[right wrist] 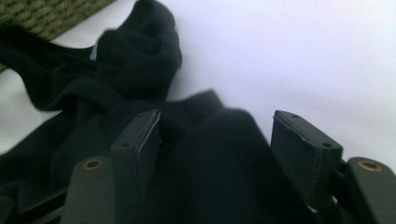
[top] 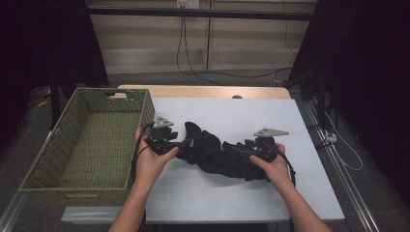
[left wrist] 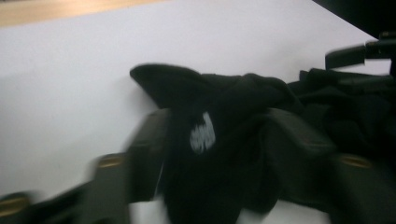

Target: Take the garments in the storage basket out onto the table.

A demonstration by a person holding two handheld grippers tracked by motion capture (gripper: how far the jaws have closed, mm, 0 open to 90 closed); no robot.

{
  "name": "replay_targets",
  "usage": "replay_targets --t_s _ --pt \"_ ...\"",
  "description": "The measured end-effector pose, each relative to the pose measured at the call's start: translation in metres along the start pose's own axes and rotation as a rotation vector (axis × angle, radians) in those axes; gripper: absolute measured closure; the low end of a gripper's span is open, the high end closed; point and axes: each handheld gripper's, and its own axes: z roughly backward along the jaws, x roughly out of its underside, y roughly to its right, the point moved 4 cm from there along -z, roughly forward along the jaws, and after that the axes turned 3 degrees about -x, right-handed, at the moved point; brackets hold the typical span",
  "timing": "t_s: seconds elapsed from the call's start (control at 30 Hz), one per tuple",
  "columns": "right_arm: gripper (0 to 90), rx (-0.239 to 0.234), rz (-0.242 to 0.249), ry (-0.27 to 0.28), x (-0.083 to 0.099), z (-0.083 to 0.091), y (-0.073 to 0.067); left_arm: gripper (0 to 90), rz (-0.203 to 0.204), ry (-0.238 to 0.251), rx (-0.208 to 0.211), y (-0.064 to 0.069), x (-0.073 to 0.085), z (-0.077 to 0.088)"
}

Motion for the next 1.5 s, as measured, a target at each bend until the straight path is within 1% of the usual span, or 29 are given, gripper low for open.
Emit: replay_targets --t_s 0.03,0.07,0.13,0.23,0.27,0.3,0.33,0.4,0.5,0.53,0.57,0.6,0.67,0.7,0.8,0.9,0.97,1.03,1.1,1.13,1.17,1.2,1.23,1.27,1.3,1.33,1.37,1.47,1.5 --pt "35.7 -0.010 0.004 -0.006 0.003 0.000 -0.001 28.9 -0.041 -0.024 0.004 -0.001 0.001 0.000" --pt "38.9 -0.026 0.004 -0.014 0.006 0.000 -0.003 26.8 -0.029 -0.019 0.014 0.001 0.001 -0.002" --pt "47.5 -0.063 -0.025 -0.035 0.011 0.001 -0.009 24.2 -0.042 -0.026 0.011 0.003 0.002 -0.004" --pt "67.5 -0.095 0.006 -0.037 0.017 0.004 -0.017 22.6 -0.045 -0.042 0.009 0.006 0.005 -0.009" --pt "72.9 -0.113 0.015 -0.035 0.019 0.006 -0.021 22.6 -0.032 -0.031 0.018 0.008 0.005 -0.011" --pt "75.1 -0.119 0.021 -0.039 0.020 0.009 -0.024 22.6 -0.043 -0.040 0.017 0.008 0.006 -0.012" --pt "76.5 -0.120 0.040 -0.031 0.020 0.011 -0.027 22.6 -0.036 -0.037 0.020 0.010 0.007 -0.015" --pt "76.8 -0.118 0.068 -0.031 0.020 0.015 -0.032 22.4 -0.050 -0.059 0.024 0.010 0.008 -0.017" --pt "76.7 -0.117 0.083 -0.017 0.020 0.020 -0.037 21.4 -0.011 -0.043 0.029 0.015 0.010 -0.022" --pt "76.6 -0.107 0.088 -0.010 0.020 0.021 -0.037 20.8 -0.010 -0.037 0.068 0.015 0.011 -0.023" --pt "76.6 -0.097 0.096 0.001 0.020 0.022 -0.037 20.3 0.012 -0.040 0.078 0.017 0.012 -0.025" --pt "76.5 -0.099 0.099 -0.001 0.020 0.022 -0.036 20.3 0.005 -0.041 0.033 0.016 0.012 -0.025" --pt "76.9 -0.103 0.085 0.006 0.019 0.025 -0.035 19.1 0.008 -0.051 0.034 0.016 0.014 -0.026" --pt "77.2 -0.109 0.099 0.009 0.018 0.026 -0.034 19.0 -0.001 -0.050 0.033 0.015 0.015 -0.027" --pt "77.5 -0.087 0.095 0.037 0.015 0.035 -0.030 18.3 -0.001 -0.060 0.032 0.014 0.016 -0.028" --pt "77.5 -0.091 0.089 0.057 0.013 0.040 -0.026 18.1 0.004 -0.063 0.032 0.013 0.018 -0.030" --pt "75.9 -0.079 0.071 0.079 0.009 0.042 -0.024 18.1 0.024 -0.066 0.031 0.014 0.019 -0.031" --pt "67.9 -0.051 0.061 0.097 0.004 0.043 -0.022 18.1 0.001 -0.070 0.026 0.012 0.019 -0.031" --pt "58.5 -0.038 0.060 0.102 -0.002 0.042 -0.021 18.1 0.004 -0.075 0.023 0.010 0.021 -0.031" --pt "52.9 -0.028 0.056 0.113 -0.006 0.042 -0.021 18.1 0.019 -0.076 0.027 0.010 0.021 -0.031" --pt "49.3 -0.020 0.065 0.126 -0.010 0.041 -0.021 18.0 0.015 -0.075 0.023 0.009 0.022 -0.032" --pt "45.8 -0.015 0.071 0.134 -0.015 0.040 -0.022 17.6 0.028 -0.072 0.019 0.009 0.022 -0.032" --pt "43.1 -0.012 0.071 0.136 -0.020 0.038 -0.022 17.5 -0.004 -0.096 0.021 0.006 0.023 -0.030" --pt "40.5 -0.017 0.082 0.143 -0.025 0.036 -0.023 17.5 0.038 -0.073 0.017 0.007 0.022 -0.031" --pt "37.6 -0.017 0.078 0.138 -0.030 0.033 -0.024 17.3 0.003 -0.092 0.017 0.004 0.023 -0.029" --pt "34.9 -0.013 0.079 0.140 -0.035 0.029 -0.025 17.0 0.002 -0.099 0.018 0.004 0.023 -0.028" --pt "34.6 -0.014 0.078 0.131 -0.038 0.024 -0.027 17.0 0.025 -0.069 0.013 0.005 0.022 -0.028" --pt "31.1 -0.017 0.081 0.122 -0.047 0.010 -0.029 16.6 0.015 -0.070 0.000 0.003 0.022 -0.026" --pt "30.2 -0.011 0.076 0.123 -0.049 0.006 -0.028 16.6 -0.032 -0.104 0.002 0.000 0.023 -0.024"
